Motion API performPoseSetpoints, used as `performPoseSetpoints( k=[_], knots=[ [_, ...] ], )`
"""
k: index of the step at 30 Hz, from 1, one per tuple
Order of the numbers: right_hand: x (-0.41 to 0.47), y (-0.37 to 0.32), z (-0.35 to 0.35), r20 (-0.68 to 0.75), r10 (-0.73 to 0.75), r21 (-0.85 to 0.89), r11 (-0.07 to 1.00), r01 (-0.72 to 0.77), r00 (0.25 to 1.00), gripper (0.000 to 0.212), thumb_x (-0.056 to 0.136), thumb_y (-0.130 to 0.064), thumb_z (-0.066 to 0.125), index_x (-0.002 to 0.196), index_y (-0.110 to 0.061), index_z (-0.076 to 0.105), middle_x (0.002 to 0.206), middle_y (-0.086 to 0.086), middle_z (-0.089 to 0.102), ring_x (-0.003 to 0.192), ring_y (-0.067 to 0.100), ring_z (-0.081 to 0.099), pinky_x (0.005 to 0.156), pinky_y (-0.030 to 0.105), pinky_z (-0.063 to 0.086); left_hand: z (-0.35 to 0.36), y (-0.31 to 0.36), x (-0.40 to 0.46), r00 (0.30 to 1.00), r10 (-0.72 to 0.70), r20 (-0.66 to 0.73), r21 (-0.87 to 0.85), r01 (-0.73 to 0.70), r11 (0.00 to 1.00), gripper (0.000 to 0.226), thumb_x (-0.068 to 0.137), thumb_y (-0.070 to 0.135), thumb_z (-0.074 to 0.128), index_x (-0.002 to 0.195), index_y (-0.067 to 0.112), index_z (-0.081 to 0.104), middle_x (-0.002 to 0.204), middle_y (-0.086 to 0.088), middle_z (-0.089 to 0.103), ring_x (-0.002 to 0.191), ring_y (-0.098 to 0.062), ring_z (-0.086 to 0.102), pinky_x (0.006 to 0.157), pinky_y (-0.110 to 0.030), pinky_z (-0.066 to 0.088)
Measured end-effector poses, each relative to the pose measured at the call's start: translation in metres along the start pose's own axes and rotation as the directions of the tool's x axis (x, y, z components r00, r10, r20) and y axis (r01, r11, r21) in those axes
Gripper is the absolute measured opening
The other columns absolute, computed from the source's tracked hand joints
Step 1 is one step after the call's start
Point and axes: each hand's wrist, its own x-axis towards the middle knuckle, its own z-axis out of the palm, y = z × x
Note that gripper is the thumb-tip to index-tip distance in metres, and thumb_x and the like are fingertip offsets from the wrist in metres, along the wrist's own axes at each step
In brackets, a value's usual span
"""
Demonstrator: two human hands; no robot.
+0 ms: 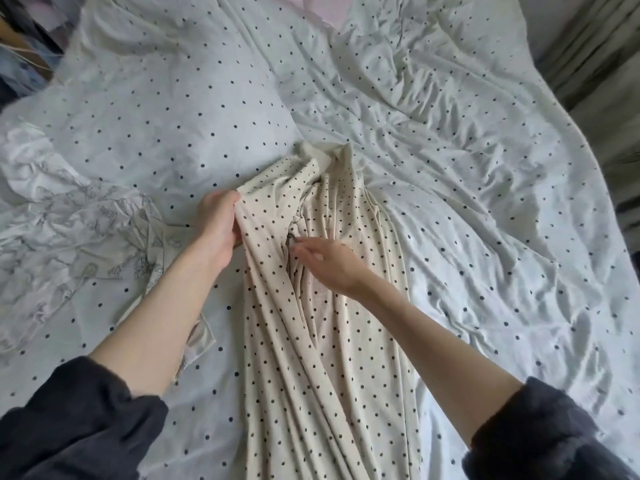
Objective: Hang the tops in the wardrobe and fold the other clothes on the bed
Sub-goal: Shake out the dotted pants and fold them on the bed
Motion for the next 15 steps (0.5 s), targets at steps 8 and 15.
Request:
performPoseSetpoints(
  k=[8,15],
  knots=[
    [-0.011,0.014,-0.024,0.156,0.178,0.787,0.572,-0.231,0.972,0.026,0.098,-0.032,0.046,0.103,-0.012,0.062,0.083,0.001,0.056,0.073,0.015,0.055,0.072,0.027,0.048,0.044,0.008,-0.028,0.945,0.181,0.271,0.006,-0.190,0.982,0.021,0.094,0.008,0.048,0.075,0.017,0.047,0.072,-0.005,0.051,0.060,-0.014,0.047,0.051,-0.024,0.034],
    [-0.010,0.018,-0.023,0.100,0.271,0.695,0.669,-0.262,0.957,0.012,0.088,-0.018,0.064,0.087,-0.007,0.060,0.084,0.009,0.061,0.075,0.018,0.057,0.079,0.034,0.052,0.030,0.008,-0.027,0.926,0.160,0.341,0.190,-0.234,0.953,0.018,0.095,0.010,0.051,0.081,0.018,0.059,0.111,0.001,0.059,0.100,-0.014,0.059,0.085,-0.033,0.051]
  ],
)
